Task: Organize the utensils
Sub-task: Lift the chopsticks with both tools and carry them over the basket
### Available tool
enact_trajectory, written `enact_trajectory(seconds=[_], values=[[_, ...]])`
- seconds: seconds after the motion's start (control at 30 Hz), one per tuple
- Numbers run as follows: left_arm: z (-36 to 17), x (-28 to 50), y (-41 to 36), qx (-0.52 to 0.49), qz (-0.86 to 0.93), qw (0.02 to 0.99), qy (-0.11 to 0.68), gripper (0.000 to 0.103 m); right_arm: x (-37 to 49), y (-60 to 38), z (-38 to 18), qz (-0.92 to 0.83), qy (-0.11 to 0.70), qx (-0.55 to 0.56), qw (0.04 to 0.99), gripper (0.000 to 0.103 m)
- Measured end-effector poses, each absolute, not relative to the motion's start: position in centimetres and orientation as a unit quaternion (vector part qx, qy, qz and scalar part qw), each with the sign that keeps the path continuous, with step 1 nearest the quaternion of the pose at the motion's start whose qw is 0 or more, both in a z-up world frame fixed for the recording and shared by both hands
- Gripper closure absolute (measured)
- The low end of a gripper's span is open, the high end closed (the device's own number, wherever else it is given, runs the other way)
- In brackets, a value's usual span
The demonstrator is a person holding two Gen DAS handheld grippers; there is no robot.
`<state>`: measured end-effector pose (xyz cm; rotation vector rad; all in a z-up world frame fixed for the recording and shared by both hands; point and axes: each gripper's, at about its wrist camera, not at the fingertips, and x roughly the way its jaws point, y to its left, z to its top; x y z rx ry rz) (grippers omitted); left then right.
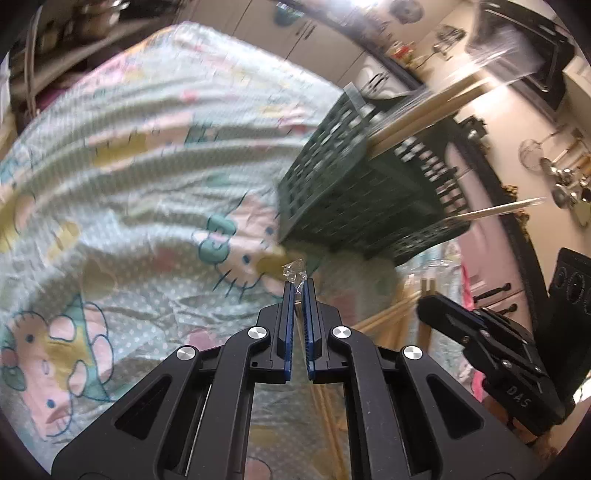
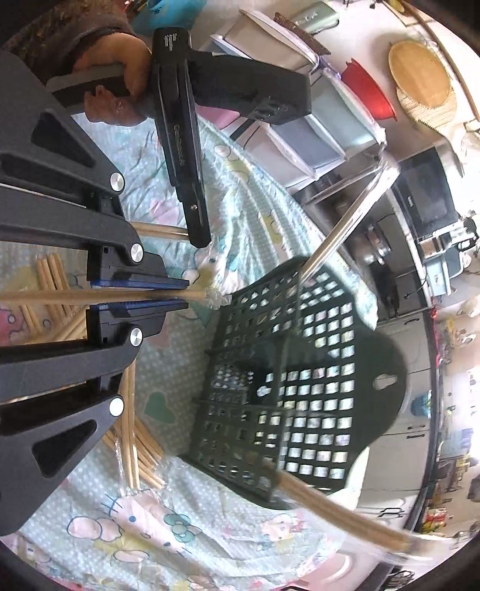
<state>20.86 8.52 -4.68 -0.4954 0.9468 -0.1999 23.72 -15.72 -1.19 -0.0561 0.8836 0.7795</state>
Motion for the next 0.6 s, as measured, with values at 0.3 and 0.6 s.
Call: enact_trajectory(seconds=[0.3,0.6], values=[[0.8,18.9,7.6,-0.205,-0.112,0.886,0.4,0.101,21.4,-15.3,3.0,0.384,0.363,-0.036,0.848,0.097],[5.4,17.9,6.0,-0.189,-0.126,0.908,0.353,0.101,21.1,-16.8,7.3,0.375,0.313,-0.029,0.872,0.097]])
